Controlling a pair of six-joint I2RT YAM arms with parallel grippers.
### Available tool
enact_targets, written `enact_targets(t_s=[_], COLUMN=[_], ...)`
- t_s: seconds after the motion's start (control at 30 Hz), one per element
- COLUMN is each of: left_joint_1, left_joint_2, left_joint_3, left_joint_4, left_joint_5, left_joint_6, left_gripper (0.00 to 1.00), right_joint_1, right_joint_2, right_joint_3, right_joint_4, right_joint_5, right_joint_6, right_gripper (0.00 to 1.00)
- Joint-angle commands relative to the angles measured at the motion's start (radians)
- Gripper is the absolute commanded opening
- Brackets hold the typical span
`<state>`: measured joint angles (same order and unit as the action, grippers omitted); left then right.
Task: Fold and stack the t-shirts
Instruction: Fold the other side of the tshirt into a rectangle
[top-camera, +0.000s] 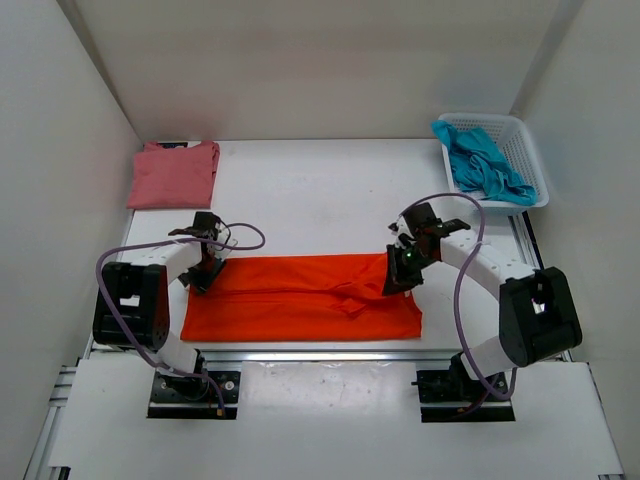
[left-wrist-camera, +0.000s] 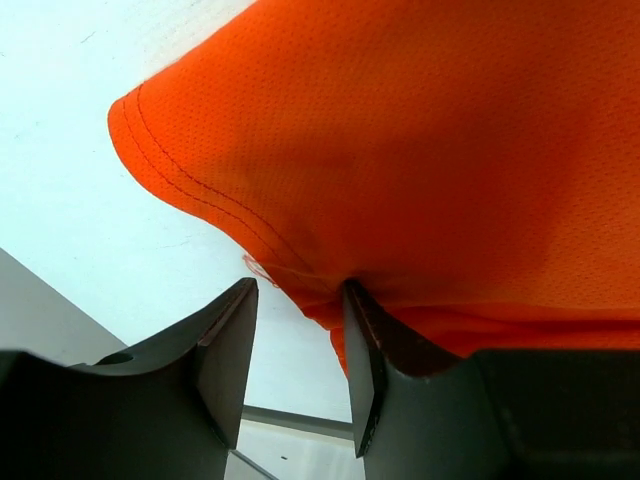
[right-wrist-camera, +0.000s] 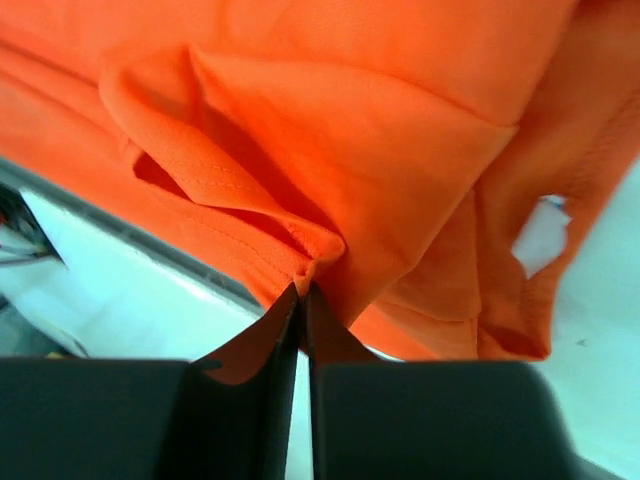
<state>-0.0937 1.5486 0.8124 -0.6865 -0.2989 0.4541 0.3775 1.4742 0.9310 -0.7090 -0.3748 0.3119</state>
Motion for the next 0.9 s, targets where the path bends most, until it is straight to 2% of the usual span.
enact_targets(t_s=[0.0,0.07,0.17,0.37,0.47,0.53,0.6,0.73,0.87], left_joint_1=[0.000,0.002,-0.001,-0.011,-0.033,-0.083,-0.208,-0.453,-0.587], left_joint_2=[-0.005,-0.010,-0.027,-0.122,-0.146,-0.153,-0.122,-0.003,0.109], left_joint_3=[0.011,0.022,0.048,0.189,0.310,0.393,0.435,0.511,0.591], left_joint_4=[0.010,0.005,-0.010,-0.059,-0.097,-0.126,-0.162,-0.163,-0.108], left_joint_5=[-0.008,-0.014,-0.019,0.009,0.116,0.231,0.295,0.400,0.549], left_joint_6=[-0.003,-0.009,-0.011,-0.043,-0.031,0.010,0.033,-0.003,-0.073], left_gripper=[0.51,0.51,0.56,0.62,0.62,0.61,0.61,0.61,0.64], right_joint_1=[0.005,-0.018,-0.077,-0.118,-0.112,-0.101,-0.091,-0.080,-0.100], right_joint_2=[0.007,0.017,-0.005,-0.166,-0.201,-0.207,-0.189,-0.128,-0.100], right_joint_3=[-0.046,-0.069,-0.103,-0.136,-0.187,-0.201,-0.202,-0.173,-0.162], right_joint_4=[-0.011,0.002,0.011,0.037,0.077,0.112,0.135,0.201,0.249], right_joint_5=[-0.058,-0.070,-0.079,-0.070,-0.070,-0.072,-0.055,-0.039,-0.055], right_joint_6=[0.012,0.018,0.024,0.027,0.059,0.075,0.090,0.082,0.088], right_gripper=[0.12,0.31,0.42,0.44,0.45,0.46,0.51,0.58,0.57])
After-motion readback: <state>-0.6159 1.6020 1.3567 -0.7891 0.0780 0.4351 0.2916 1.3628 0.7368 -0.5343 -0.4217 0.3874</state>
